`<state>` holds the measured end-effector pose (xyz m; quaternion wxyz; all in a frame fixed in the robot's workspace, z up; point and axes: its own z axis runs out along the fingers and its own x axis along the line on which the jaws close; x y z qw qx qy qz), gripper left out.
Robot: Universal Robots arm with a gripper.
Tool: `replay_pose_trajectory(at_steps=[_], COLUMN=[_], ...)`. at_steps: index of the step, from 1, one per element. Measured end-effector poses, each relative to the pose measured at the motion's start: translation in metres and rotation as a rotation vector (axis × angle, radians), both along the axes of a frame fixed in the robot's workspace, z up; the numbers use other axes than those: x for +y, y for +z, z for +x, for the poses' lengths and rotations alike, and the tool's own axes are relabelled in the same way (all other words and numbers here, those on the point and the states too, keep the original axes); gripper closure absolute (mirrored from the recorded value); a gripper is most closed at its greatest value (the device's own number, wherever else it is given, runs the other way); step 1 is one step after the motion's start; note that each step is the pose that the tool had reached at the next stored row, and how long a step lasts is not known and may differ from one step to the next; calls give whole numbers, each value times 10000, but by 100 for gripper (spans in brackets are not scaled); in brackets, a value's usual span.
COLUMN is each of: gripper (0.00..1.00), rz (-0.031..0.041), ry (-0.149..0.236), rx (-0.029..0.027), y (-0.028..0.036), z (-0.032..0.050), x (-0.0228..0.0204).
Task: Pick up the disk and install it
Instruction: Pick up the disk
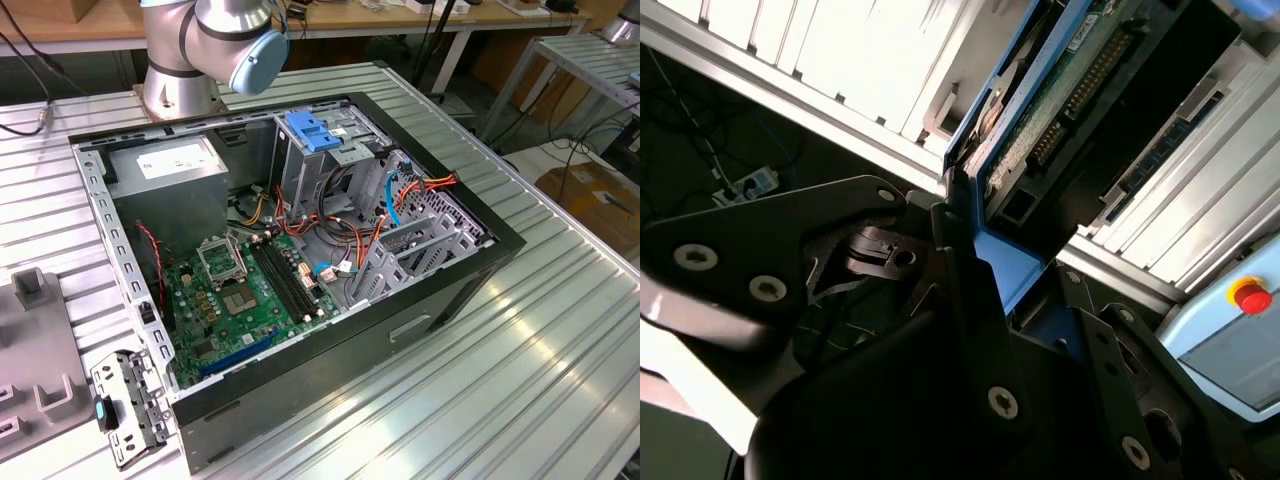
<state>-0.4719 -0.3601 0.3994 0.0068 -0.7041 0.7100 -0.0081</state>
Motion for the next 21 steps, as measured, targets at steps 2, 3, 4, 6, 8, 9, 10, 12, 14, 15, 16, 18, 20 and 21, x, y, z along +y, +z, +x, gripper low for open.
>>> replay_pose_trajectory(at_steps=[2, 3, 4, 6, 8, 9, 10, 12, 14, 15, 16, 18, 20, 21], gripper=[63, 63, 63, 63, 63, 63, 63, 63, 63, 63, 63, 63, 63, 63], rz=[0, 0, 0, 0, 0, 0, -1, 0, 0, 0, 0, 0, 0, 0], ry=[-1, 0, 0, -1, -1, -1, -1, 0, 0, -1, 0, 0, -1, 0], rx=[4, 5, 5, 5, 5, 5, 5, 5, 5, 4, 4, 4, 6, 5], y=[31, 40, 45, 58, 70, 80, 89, 111, 125, 130, 138, 150, 164, 168], z=[0, 0, 0, 0, 0, 0, 0, 0, 0, 0, 0, 0, 0, 0], x=[0, 0, 0, 0, 0, 0, 0, 0, 0, 0, 0, 0, 0, 0])
